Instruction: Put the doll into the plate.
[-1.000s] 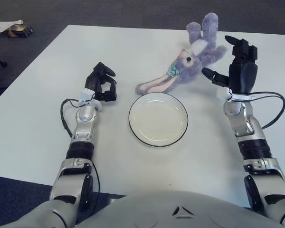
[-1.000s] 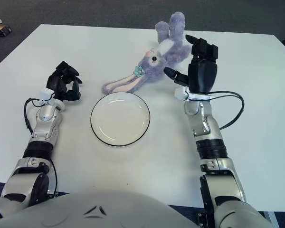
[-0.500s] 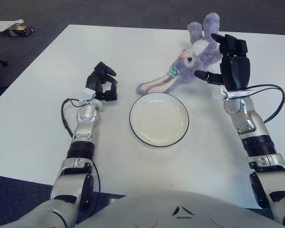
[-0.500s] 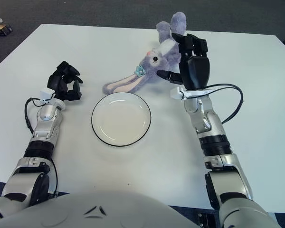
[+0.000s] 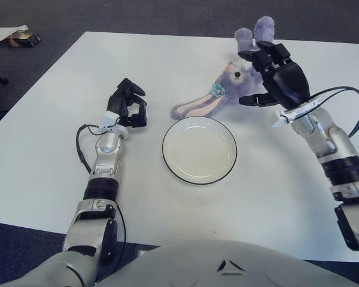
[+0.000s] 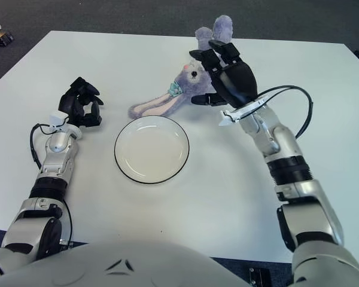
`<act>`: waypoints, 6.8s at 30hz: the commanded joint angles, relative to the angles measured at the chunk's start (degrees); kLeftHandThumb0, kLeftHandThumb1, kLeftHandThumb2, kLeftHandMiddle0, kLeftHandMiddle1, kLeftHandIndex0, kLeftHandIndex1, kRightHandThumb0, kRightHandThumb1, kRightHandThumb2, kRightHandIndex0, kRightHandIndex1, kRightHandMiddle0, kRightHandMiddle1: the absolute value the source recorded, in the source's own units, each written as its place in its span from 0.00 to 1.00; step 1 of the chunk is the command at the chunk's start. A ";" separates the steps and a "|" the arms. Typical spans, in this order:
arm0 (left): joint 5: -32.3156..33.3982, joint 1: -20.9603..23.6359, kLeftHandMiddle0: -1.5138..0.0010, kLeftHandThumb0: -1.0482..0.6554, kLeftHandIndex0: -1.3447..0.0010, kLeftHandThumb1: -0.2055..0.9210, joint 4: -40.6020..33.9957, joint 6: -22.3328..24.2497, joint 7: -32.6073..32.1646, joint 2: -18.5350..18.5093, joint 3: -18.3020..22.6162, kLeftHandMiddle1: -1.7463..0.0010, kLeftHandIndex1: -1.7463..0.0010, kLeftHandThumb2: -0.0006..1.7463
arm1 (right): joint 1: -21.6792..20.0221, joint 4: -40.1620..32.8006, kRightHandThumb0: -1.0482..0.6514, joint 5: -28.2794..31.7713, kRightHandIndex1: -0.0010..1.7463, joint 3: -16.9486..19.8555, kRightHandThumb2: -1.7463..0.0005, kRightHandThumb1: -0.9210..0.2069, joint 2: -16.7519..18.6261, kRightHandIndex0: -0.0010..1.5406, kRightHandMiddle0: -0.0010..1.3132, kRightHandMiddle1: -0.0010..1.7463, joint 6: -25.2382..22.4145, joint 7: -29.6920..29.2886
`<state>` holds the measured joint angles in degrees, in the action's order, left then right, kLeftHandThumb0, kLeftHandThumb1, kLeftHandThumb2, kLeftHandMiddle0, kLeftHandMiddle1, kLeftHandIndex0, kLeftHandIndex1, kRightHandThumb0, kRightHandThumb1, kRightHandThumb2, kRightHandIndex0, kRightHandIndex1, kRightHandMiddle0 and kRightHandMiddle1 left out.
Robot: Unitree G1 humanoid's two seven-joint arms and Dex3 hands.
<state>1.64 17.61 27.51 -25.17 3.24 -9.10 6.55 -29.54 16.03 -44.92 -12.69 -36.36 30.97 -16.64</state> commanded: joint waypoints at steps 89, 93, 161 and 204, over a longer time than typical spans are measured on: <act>-3.58 -6.75 0.67 0.61 0.64 0.46 -1.38 -0.45 -2.61 2.46 -2.44 0.00 0.00 0.76 | -30.84 39.26 0.04 -9.85 0.03 -20.06 0.69 0.00 3.57 0.01 0.00 0.20 3.65 12.39; -3.78 -6.81 0.67 0.61 0.64 0.46 -1.49 -0.52 -2.78 2.40 -2.56 0.00 0.00 0.76 | -31.52 40.68 0.04 -9.70 0.03 -20.56 0.69 0.00 4.16 0.02 0.00 0.21 3.57 12.46; -3.10 -8.22 0.66 0.61 0.63 0.45 -4.06 -0.92 -3.09 3.41 -3.44 0.00 0.00 0.77 | -29.12 60.20 0.62 -16.31 0.72 -34.79 0.14 0.81 14.98 0.62 0.57 1.00 -16.51 -30.00; -5.33 -7.18 0.65 0.61 0.62 0.43 -1.09 -3.56 -4.38 2.53 -3.76 0.00 0.00 0.78 | -31.22 48.22 0.62 9.98 0.92 -9.20 0.08 0.79 14.20 0.56 0.46 1.00 -8.73 -14.32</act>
<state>-3.02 15.09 22.41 -28.02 -0.63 -8.02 3.49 -59.23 66.71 -36.43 -23.46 -22.45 22.69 -31.79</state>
